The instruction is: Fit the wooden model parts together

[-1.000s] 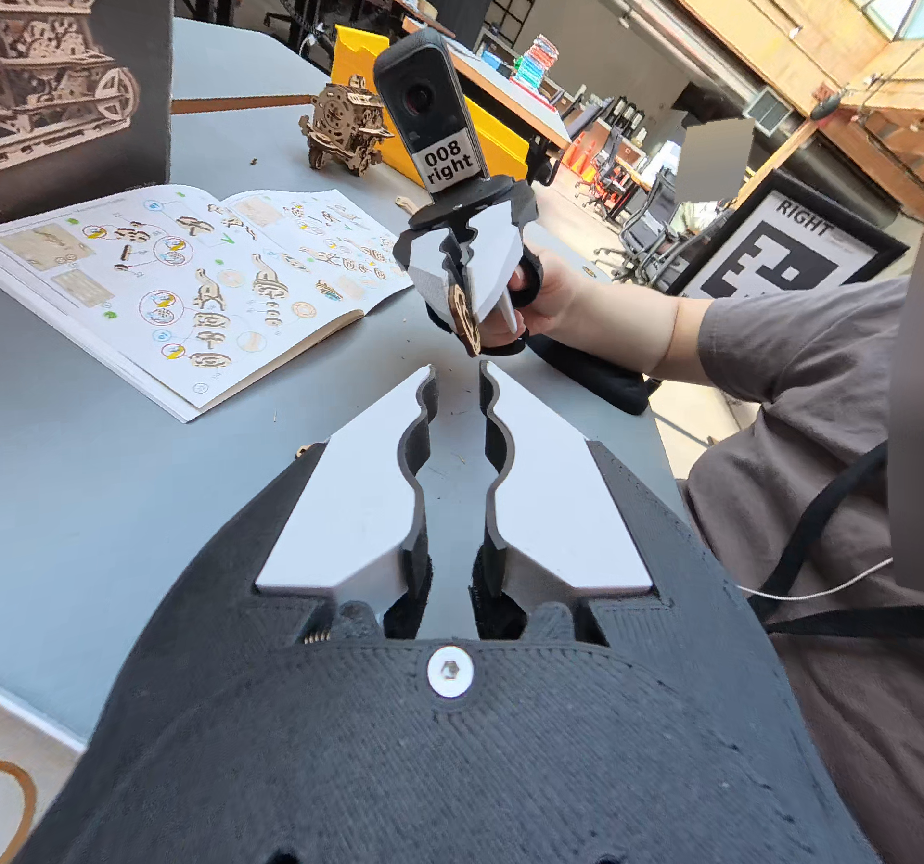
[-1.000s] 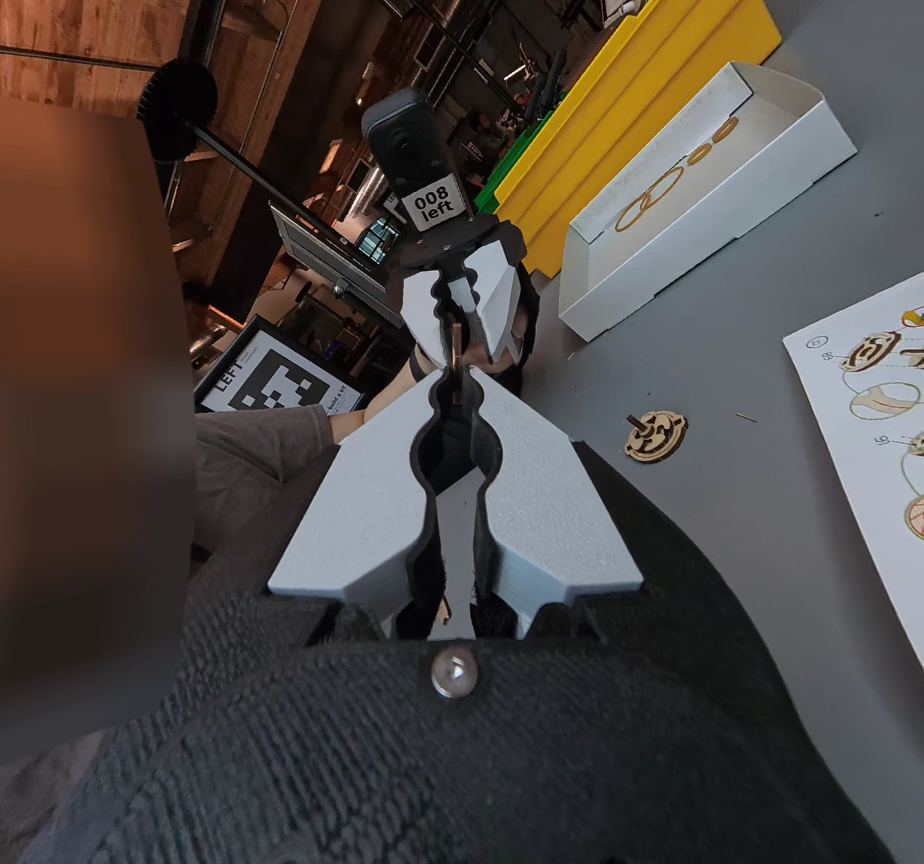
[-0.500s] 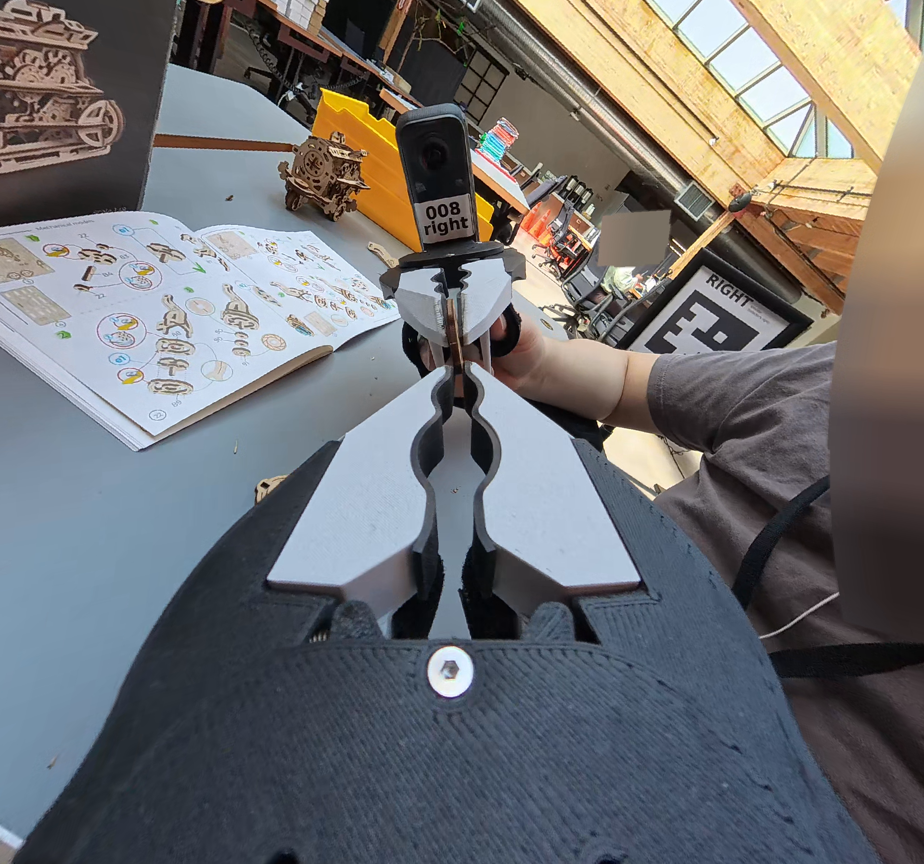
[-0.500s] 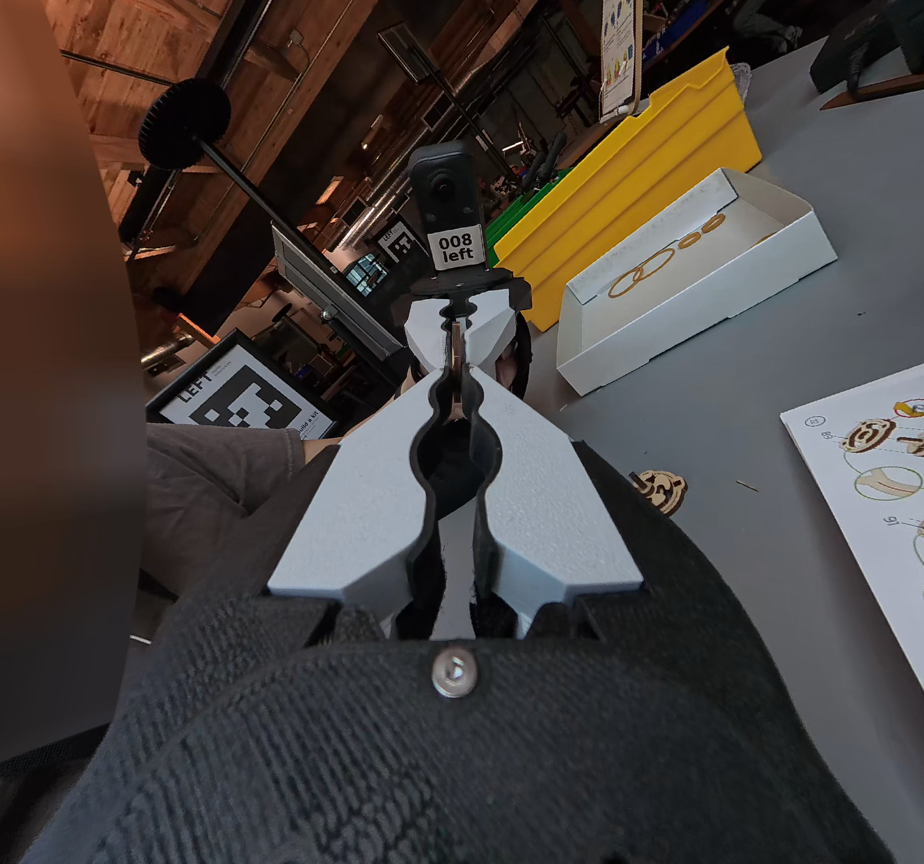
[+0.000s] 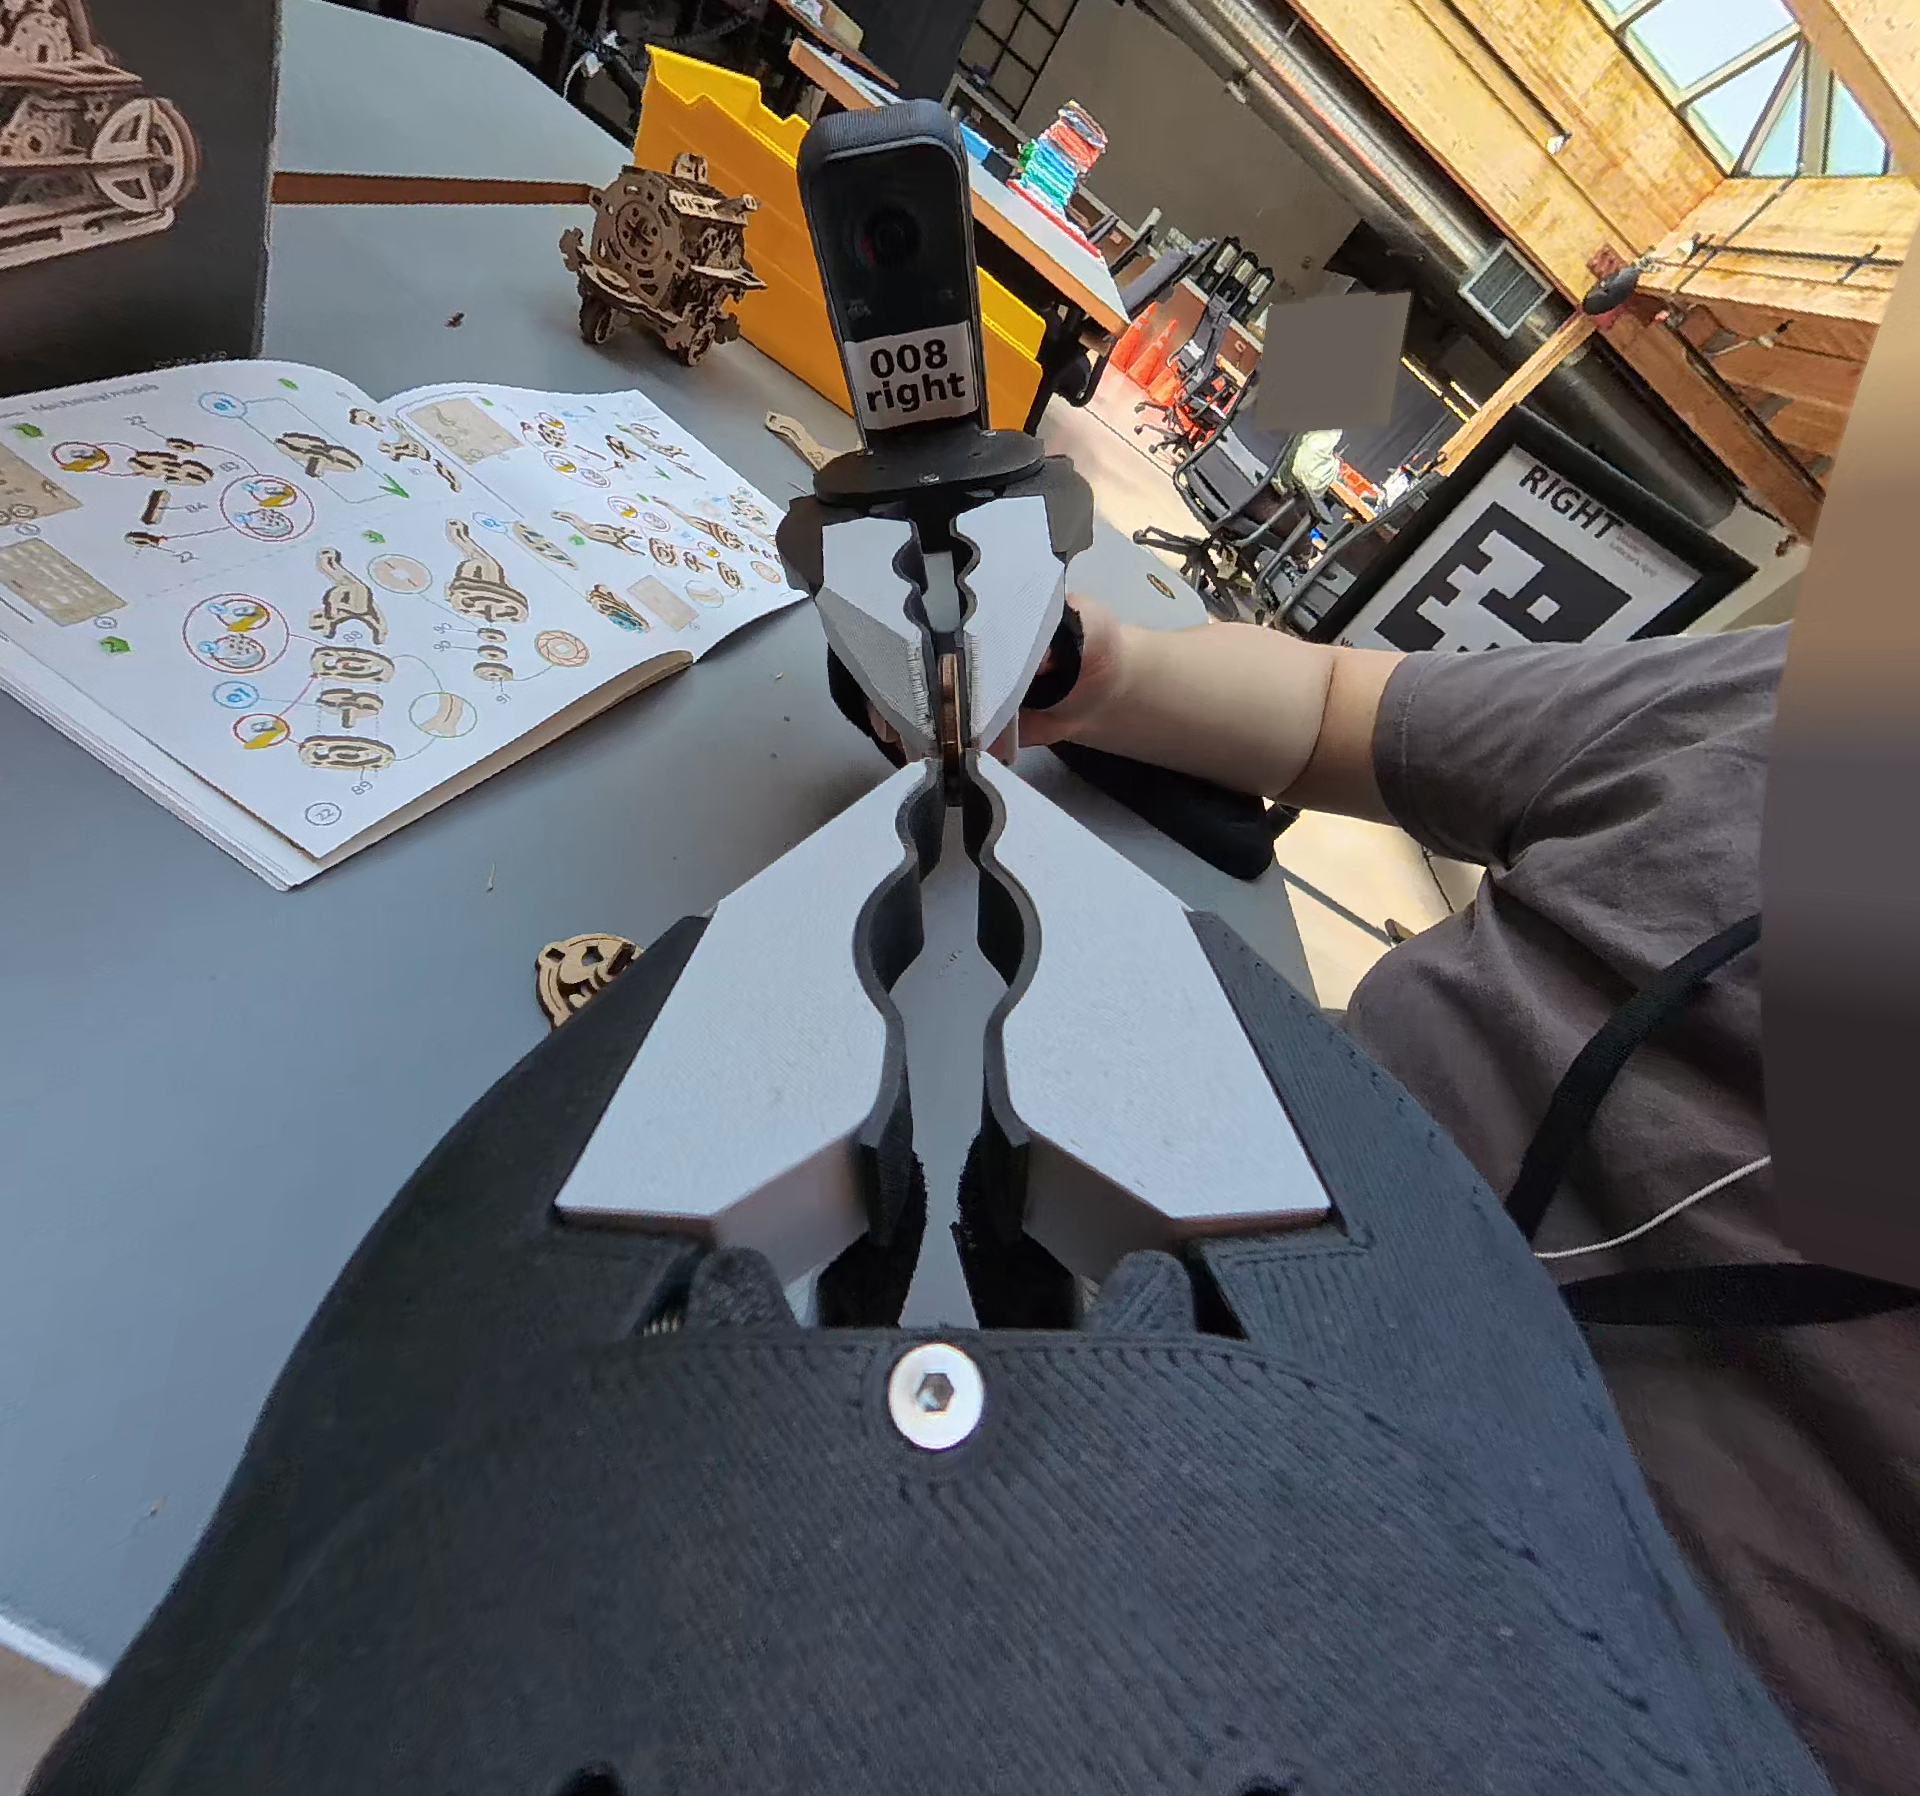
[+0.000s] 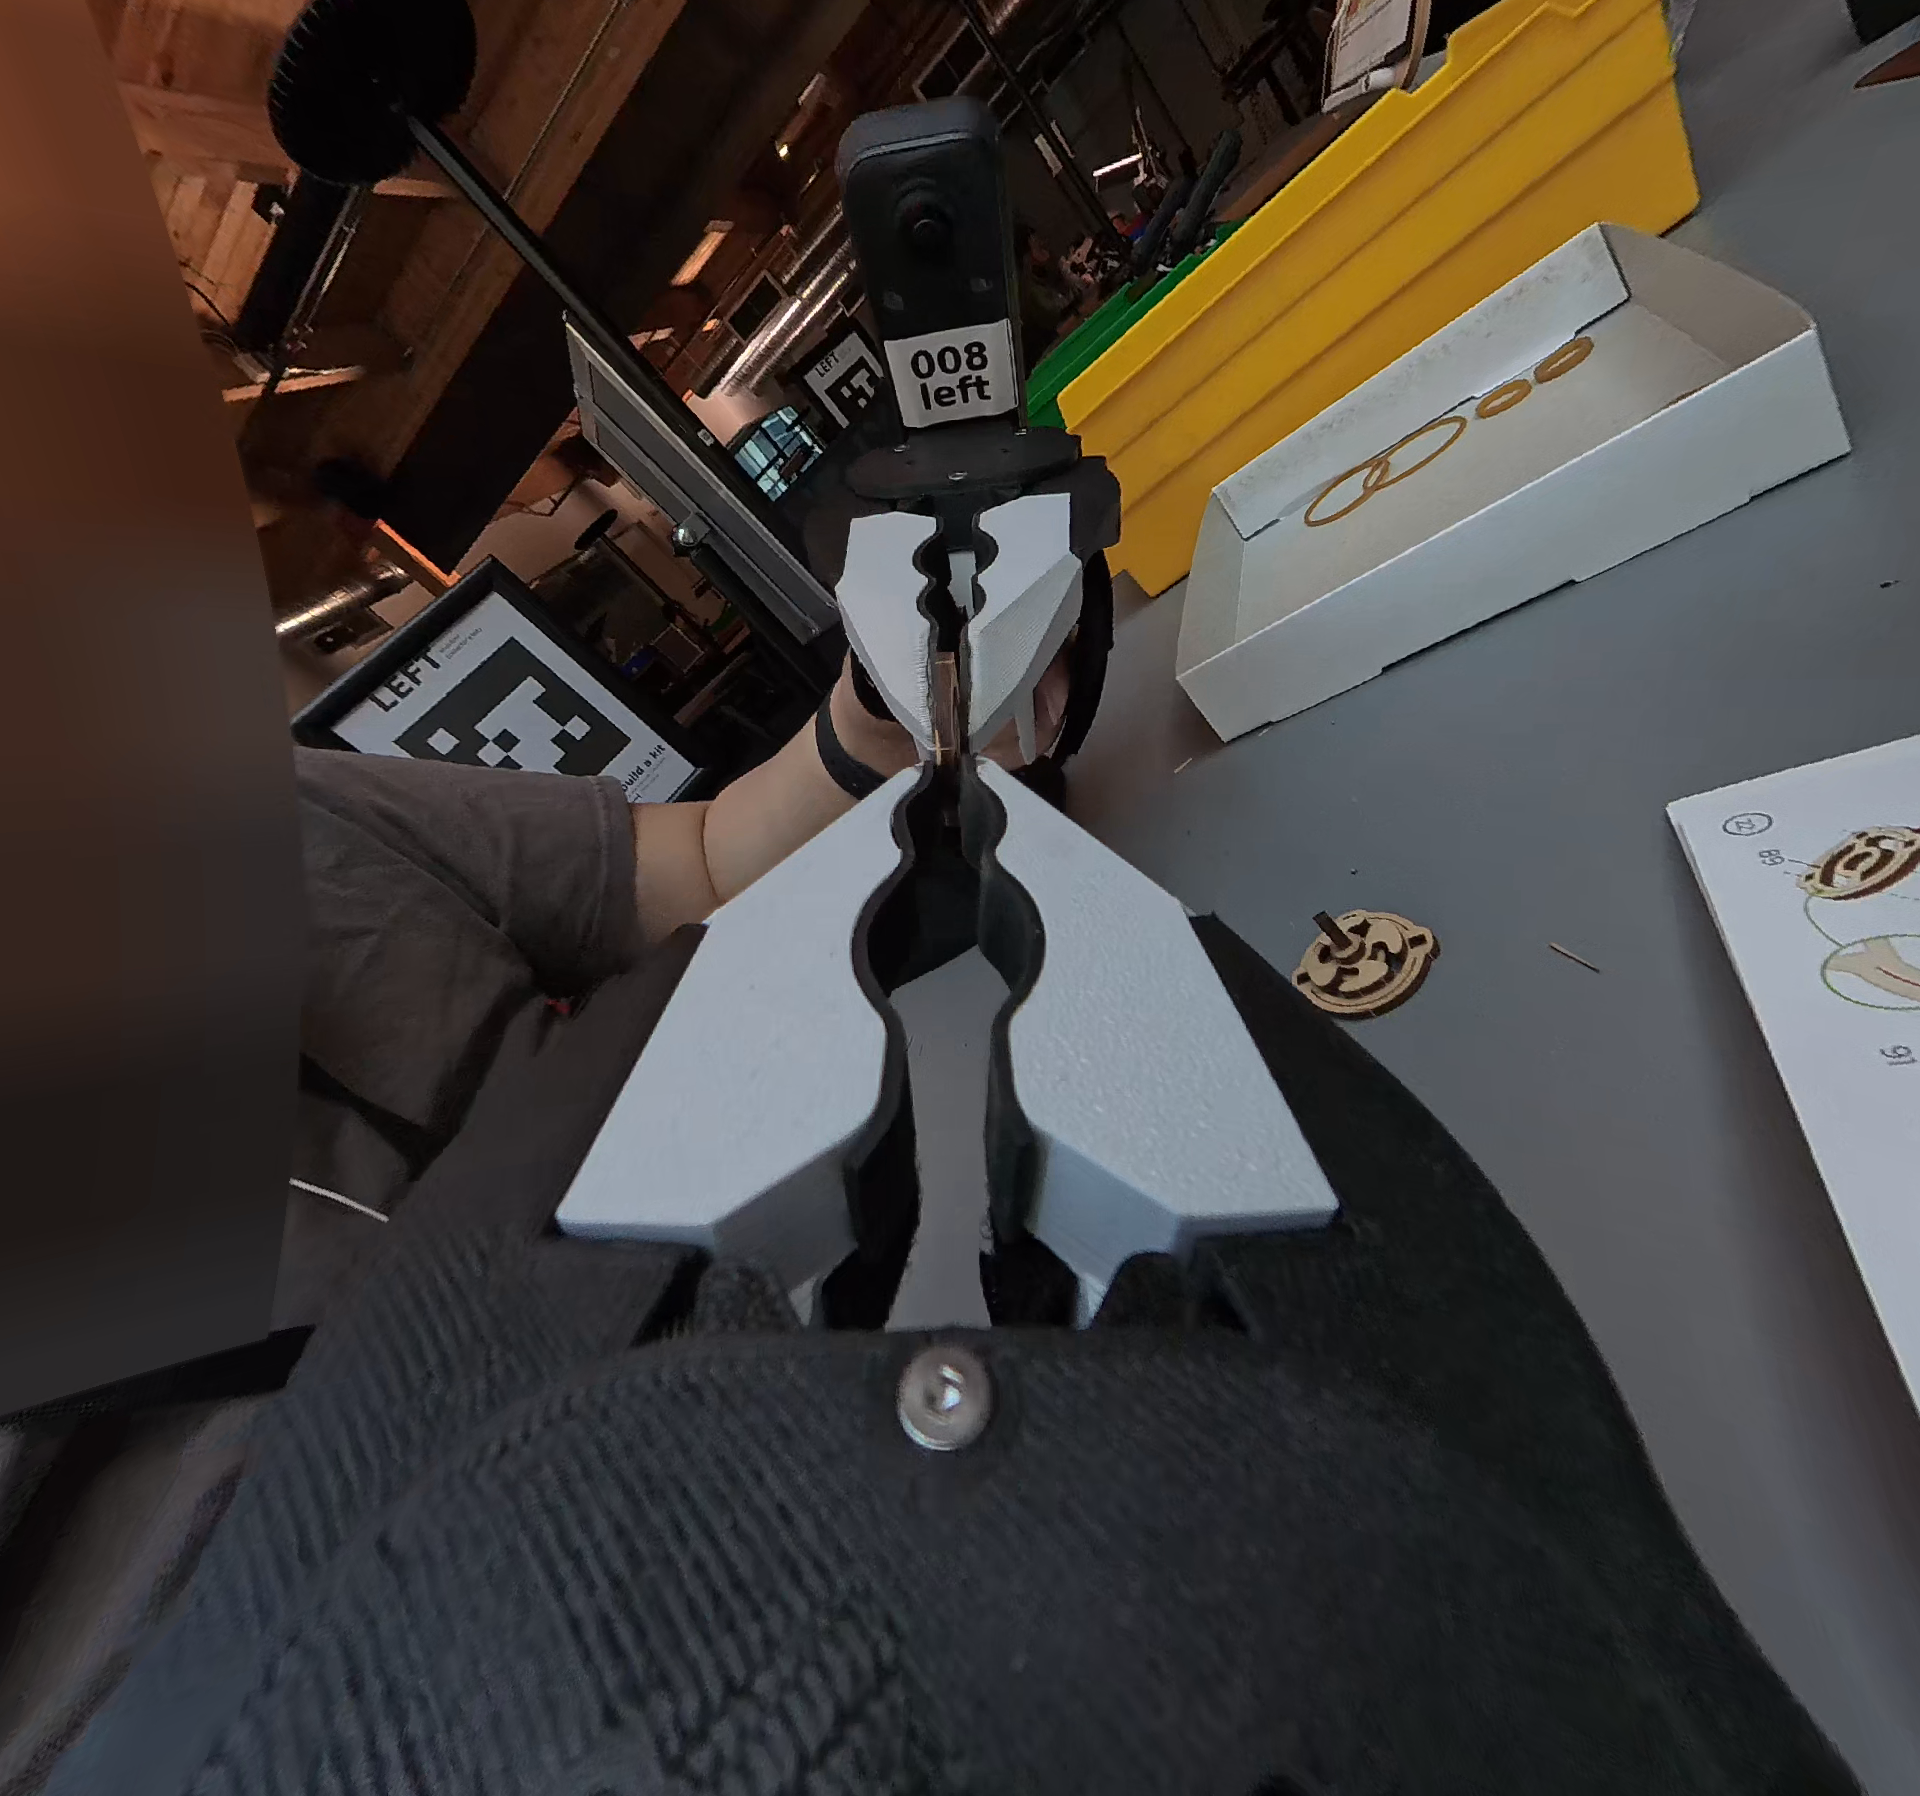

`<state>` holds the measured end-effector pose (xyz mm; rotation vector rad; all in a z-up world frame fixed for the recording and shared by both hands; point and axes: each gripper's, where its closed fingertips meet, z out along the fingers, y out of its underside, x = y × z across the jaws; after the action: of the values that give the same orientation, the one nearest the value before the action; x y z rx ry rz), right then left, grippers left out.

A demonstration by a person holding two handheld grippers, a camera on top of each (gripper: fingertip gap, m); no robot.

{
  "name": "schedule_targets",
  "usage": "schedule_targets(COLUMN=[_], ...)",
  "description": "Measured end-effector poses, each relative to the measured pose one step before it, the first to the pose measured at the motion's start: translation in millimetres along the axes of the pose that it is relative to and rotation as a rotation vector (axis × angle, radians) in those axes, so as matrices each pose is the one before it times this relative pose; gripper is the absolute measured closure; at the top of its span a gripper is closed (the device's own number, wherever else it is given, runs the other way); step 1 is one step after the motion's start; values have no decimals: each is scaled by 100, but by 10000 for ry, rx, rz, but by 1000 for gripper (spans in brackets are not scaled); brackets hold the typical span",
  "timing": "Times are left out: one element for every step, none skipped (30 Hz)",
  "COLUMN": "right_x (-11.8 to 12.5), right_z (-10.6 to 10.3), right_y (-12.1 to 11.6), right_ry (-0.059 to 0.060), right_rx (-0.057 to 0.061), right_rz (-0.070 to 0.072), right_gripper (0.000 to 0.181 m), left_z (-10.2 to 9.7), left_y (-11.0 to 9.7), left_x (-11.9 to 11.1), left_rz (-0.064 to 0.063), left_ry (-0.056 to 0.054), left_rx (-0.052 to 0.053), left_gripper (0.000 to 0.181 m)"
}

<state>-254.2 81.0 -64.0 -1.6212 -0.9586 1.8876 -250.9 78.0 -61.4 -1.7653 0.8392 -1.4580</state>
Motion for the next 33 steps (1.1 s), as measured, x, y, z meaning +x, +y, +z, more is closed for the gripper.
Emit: schedule_targets(right_x=[124, 98, 64, 92, 83, 97, 121, 248, 363, 492, 585, 604, 499, 355, 233, 142, 49, 52, 65, 59, 59, 71, 47, 31, 20, 11, 10, 8, 19, -9, -7, 16, 3], right_z=[-56, -73, -105, -159, -254, -371, -486, -586, -623, -627, -555, -476, -375, -285, -193, -125, -85, -68, -55, -38, -23, -16, 13, 12, 19, 21, 19, 16, 9, 4, -16, -19, -29], right_y=[197, 151, 108, 58, -83, -195, -318, -480, -539, -521, -451, -370, -314, -276, -223, -152, -120, -98, -50, -16, -14, 13, 43, 48, 35, 35, 40, 40, 23, -11, -37, -25, -33], right_ry=[74, 51, 38, 71, 89, 110, 123, 170, 189, 198, 201, 162, 74, -9, -47, -66, -79, -35, 20, 37, 58, 59, 35, 3, -10, -18, -13, -7, 8, 12, 43, 73, 85], right_rx=[-182, -169, -153, -131, -75, -47, 18, 148, 243, 270, 260, 238, 228, 221, 176, 125, 103, 89, 49, 20, 5, -14, -26, -20, -8, -3, -8, -14, -15, -3, 4, -19, -22], right_rz=[-236, -225, -218, -233, -257, -305, -311, -233, -130, -9, 110, 193, 248, 280, 282, 255, 199, 130, 55, 2, -32, -44, -26, 2, 31, 36, 28, 15, -9, -51, -85, -113, -149], right_gripper=[180, 180, 179, 176, 170, 167, 167, 167, 167, 167, 167, 168, 168, 168, 167, 166, 166, 166, 166, 166, 166, 166, 167, 167, 166, 166, 166, 166, 166, 166, 166, 166, 166], left_z=[50, 32, -26, -105, -170, -229, -240, -254, -250, -213, -149, -43, 79, 176, 184, 172, 103, 76, 30, -1, 0, -6, -4, -21, -52, -59, -36, 34, 42, 29, 108, 227, 325], left_y=[173, 133, 62, 22, -40, -96, -225, -428, -484, -371, -285, -247, 0, 78, 28, -24, -147, -202, -173, -229, -263, -216, -164, -47, 6, 0, -11, 17, 65, 87, 232, 571, 783], left_x=[-74, -51, -35, -7, 43, 123, 366, 438, 208, 11, -17, -64, -4, 211, 278, 240, 245, 99, -85, -12, 85, 51, 90, -28, -170, -137, -70, 120, 108, -9, 110, 245, 159], left_rz=[194, 290, 414, 518, 674, 955, 1262, 1415, 1465, 1489, 1450, 1397, 1240, 1022, 910, 983, 1008, 962, 881, 792, 599, 342, 200, 123, 74, 33, -80, -273, -440, -421, -593, -963, -1191], left_ry=[-96, -103, -128, -151, -201, -284, -304, -386, -590, -708, -706, -663, -548, -342, -267, -318, -306, -350, -413, -298, -165, -119, -28, -58, -114, -68, -5, 140, 157, 95, 238, 428, 465], left_rx=[-100, -71, -38, -31, -36, -40, -9, 41, 5, -135, -216, -250, -402, -430, -358, -310, -232, -186, -175, -90, -17, -2, 30, 11, 6, 34, 44, 42, 19, 63, 41, -147, -246], left_gripper=[181, 181, 181, 181, 181, 181, 181, 181, 181, 181, 181, 181, 181, 181, 181, 181, 180, 180, 181, 181, 181, 181, 181, 181, 181, 181, 181, 181, 181, 181, 181, 181, 180])
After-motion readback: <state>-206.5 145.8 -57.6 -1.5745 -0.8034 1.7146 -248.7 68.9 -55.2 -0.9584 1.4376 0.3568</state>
